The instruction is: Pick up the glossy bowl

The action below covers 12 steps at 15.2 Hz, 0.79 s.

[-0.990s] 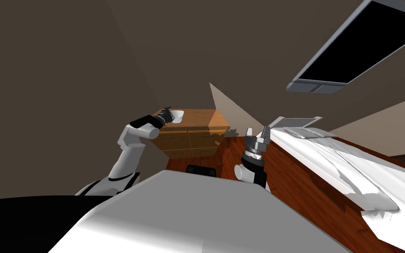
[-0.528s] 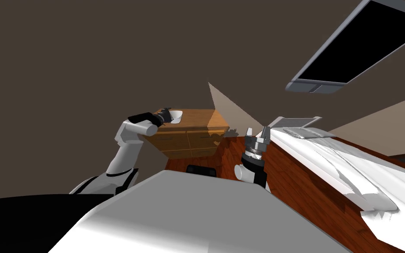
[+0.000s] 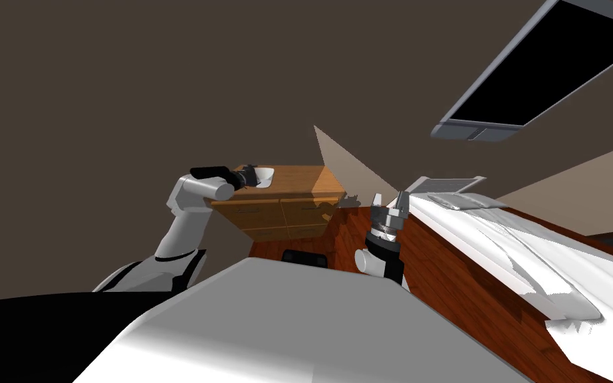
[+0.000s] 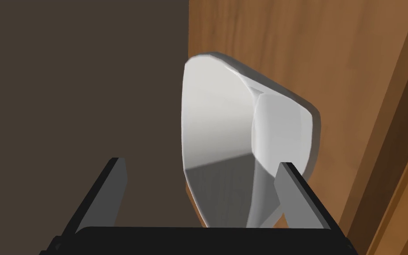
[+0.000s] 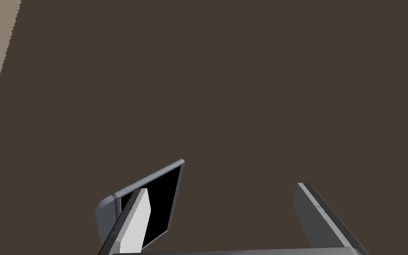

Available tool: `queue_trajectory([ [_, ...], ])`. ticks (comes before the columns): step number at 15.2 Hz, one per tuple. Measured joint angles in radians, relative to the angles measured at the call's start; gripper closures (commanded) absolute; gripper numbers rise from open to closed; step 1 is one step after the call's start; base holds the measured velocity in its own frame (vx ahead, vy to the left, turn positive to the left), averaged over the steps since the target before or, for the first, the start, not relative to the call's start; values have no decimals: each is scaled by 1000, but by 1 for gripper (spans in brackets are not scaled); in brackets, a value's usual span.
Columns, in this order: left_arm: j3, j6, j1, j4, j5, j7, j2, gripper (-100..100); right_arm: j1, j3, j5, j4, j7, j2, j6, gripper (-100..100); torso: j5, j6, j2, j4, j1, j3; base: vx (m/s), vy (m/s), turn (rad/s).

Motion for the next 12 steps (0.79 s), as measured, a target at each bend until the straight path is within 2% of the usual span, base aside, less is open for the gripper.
queue_trajectory([
  [2,1,37,-8,6,7,3,6,-100,0,0,0,0,0,0,0,0,0,0,1,0,1,0,19,-18,-8],
  [12,37,230,-61,55,106,20,91,-100,0,0,0,0,0,0,0,0,0,0,-1,0,1,-1,32,-16,-9],
])
